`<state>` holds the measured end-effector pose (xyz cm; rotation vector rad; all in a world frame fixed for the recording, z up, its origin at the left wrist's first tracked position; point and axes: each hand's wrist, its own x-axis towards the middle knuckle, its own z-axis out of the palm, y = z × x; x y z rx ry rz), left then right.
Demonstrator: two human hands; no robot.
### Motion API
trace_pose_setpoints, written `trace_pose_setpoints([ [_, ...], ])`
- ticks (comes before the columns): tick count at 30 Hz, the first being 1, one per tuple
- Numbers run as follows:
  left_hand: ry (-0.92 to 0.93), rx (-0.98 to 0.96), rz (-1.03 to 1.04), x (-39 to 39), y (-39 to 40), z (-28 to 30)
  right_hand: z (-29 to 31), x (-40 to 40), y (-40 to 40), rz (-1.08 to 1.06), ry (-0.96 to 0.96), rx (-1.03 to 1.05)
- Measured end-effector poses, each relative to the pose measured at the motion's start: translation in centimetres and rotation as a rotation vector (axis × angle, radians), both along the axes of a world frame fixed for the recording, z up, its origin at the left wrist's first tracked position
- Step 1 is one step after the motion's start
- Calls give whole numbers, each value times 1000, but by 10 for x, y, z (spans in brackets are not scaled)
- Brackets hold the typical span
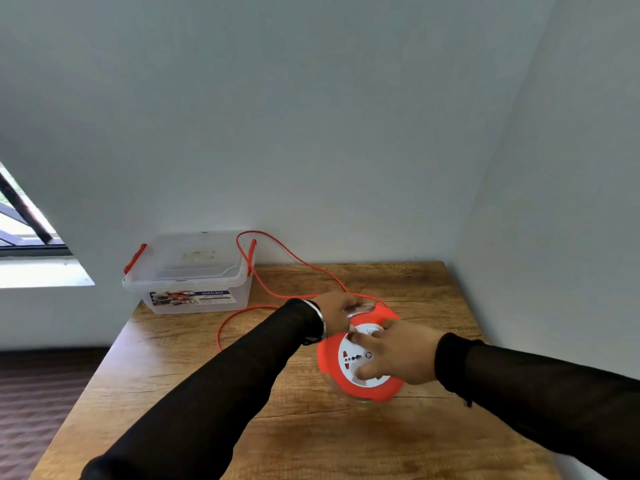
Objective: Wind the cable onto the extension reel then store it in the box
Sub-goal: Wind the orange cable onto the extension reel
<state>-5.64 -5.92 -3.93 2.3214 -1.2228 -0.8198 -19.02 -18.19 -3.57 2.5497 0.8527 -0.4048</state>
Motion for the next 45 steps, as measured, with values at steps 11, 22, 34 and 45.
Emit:
trace_pose_setpoints([
  [11, 108, -137, 135, 0, 14, -7, -13, -4, -1, -71, -126, -55],
  [22, 367, -597, 672, -37, 24, -39, -48, -1, 3, -690, -388, 338],
  [34, 331, -808, 791, -77, 31, -60, -63, -9, 39, -1354, -459, 1288],
  [45, 352, -931, 862, -111, 37, -79, -43, 0, 44, -1941, 32, 2027],
])
